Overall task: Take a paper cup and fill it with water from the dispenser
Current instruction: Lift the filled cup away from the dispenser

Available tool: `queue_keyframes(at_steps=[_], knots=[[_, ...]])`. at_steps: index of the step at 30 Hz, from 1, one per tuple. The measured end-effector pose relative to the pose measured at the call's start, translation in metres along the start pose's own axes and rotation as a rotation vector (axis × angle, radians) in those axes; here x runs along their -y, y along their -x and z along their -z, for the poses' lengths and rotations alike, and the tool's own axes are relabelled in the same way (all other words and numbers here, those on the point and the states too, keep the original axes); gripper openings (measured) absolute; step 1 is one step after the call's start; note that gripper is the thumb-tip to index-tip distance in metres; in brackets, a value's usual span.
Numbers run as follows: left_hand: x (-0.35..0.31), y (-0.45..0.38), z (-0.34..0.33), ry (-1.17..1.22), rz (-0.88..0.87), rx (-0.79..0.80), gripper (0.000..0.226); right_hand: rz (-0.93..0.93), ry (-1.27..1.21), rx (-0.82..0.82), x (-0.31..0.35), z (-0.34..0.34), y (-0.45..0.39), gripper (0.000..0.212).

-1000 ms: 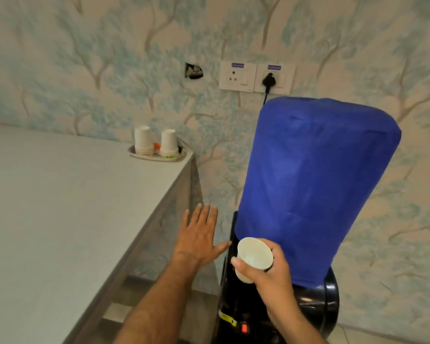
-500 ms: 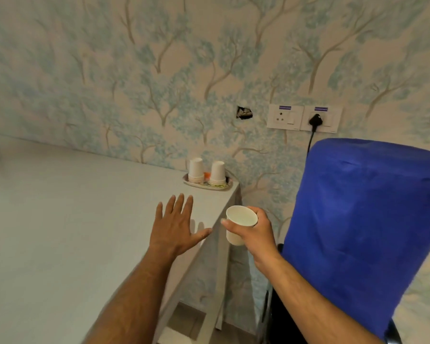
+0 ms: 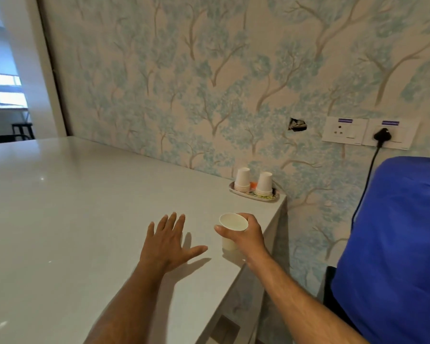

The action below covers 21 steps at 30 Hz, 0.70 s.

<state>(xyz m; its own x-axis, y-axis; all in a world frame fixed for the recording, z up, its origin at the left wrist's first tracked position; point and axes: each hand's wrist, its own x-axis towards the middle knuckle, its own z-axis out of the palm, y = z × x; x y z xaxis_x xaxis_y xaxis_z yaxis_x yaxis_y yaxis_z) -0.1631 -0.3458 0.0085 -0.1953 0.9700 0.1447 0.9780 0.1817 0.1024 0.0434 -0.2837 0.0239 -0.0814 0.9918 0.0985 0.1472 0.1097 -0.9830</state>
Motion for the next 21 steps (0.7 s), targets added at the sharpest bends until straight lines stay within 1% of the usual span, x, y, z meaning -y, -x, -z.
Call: queue_keyframes(at_steps=[4, 8, 14, 18, 21], knots=[[0.015, 0.009, -0.005, 0.004, 0.038, 0.054, 0.147, -0.008, 0.034, 0.049, 0.001, -0.019, 0.003, 0.077], [0.021, 0.013, -0.011, 0.012, 0.053, 0.074, 0.147, -0.003, 0.073, 0.092, 0.001, -0.03, 0.005, 0.078], [0.022, 0.02, -0.02, 0.03, 0.049, 0.119, 0.128, -0.029, 0.059, 0.12, -0.005, -0.034, 0.004, 0.078], [0.023, 0.018, -0.022, 0.039, 0.054, 0.158, 0.135, -0.037, 0.047, 0.135, -0.006, -0.034, 0.003, 0.081], [0.024, 0.019, -0.022, 0.038, 0.052, 0.161, 0.135, -0.038, 0.045, 0.152, -0.004, -0.033, 0.003, 0.082]])
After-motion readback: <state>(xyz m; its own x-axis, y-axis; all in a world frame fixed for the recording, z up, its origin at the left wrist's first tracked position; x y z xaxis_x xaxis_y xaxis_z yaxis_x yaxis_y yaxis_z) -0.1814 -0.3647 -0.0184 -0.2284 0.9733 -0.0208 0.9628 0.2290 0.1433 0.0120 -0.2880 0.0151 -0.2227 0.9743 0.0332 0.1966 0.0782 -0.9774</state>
